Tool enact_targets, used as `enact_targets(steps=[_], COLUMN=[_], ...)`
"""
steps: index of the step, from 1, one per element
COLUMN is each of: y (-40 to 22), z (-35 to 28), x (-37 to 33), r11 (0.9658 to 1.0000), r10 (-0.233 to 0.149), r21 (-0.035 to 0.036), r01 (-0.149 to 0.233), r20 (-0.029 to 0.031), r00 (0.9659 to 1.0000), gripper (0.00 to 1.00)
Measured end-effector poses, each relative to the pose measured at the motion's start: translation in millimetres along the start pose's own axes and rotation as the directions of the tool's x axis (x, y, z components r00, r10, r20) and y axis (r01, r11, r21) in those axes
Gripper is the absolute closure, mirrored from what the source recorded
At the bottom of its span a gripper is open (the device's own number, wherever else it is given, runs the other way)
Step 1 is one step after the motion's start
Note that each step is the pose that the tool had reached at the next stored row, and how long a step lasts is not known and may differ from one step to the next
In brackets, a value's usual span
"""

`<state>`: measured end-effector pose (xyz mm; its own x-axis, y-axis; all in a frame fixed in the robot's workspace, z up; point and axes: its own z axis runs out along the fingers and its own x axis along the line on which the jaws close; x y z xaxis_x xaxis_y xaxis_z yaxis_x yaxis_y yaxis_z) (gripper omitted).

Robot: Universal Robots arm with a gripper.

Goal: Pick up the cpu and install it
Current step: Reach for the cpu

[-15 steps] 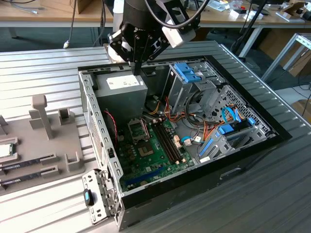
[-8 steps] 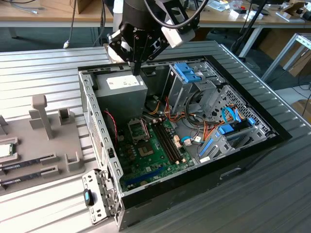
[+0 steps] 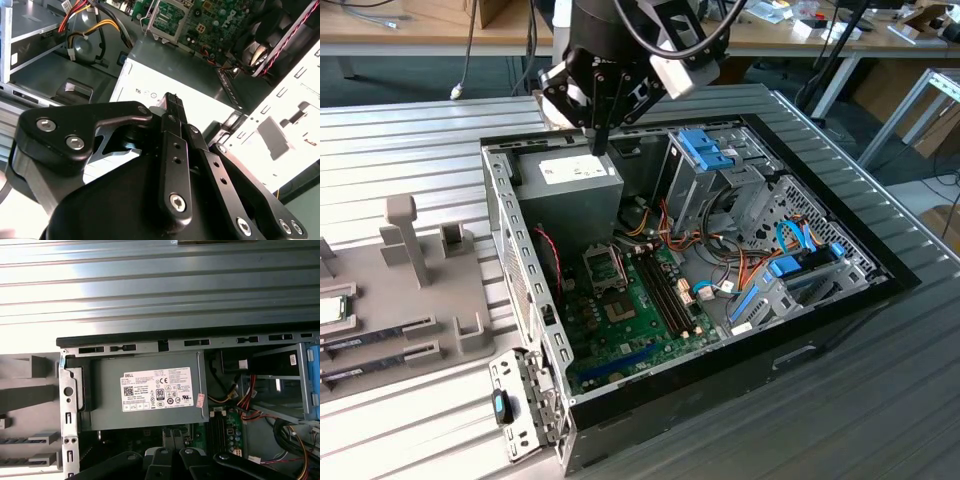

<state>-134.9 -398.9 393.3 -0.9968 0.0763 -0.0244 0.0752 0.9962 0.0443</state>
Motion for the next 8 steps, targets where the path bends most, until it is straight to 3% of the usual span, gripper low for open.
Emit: enact_targets(steps=[8], y=[-0.2], z=[0.0], x=[3.0], r11=[1.0000], r10=[0.000], r21=[-0.0001], r01=[0.000], r20=[0.0000], r00=[1.0000], gripper=[0.89])
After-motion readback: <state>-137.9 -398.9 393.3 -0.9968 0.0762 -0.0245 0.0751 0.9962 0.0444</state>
